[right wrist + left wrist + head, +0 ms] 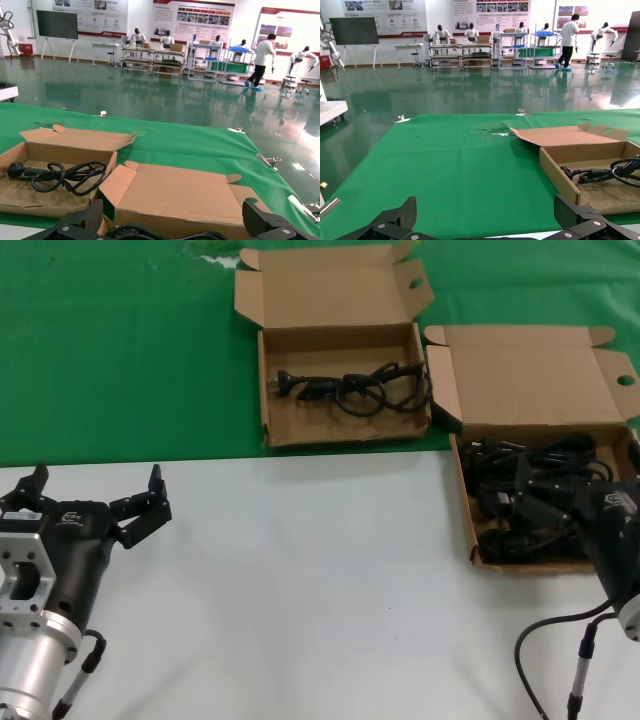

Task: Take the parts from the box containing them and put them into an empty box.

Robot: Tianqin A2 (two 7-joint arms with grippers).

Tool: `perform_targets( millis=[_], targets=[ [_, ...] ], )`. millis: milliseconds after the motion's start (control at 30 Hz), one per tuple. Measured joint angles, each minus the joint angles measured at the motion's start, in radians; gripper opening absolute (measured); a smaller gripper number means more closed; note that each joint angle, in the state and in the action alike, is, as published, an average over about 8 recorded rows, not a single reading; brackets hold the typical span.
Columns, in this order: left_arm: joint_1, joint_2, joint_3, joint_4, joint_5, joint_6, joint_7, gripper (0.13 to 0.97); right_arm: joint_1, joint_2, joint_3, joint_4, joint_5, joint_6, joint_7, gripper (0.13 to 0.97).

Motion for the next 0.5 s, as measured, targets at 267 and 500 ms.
perform_targets(
  millis=[267, 500],
  targets=[
    [0.0, 0.0, 0.0, 0.0, 0.0, 0.0, 0.0, 0.966, 0.0, 0.0, 0.0, 0.0, 0.0, 0.0, 0.0, 0.966],
    [0.0, 0.0, 0.0, 0.0, 0.0, 0.0, 0.0, 0.966, 0.0, 0.0, 0.0, 0.0, 0.0, 0.0, 0.0, 0.966]
  ],
)
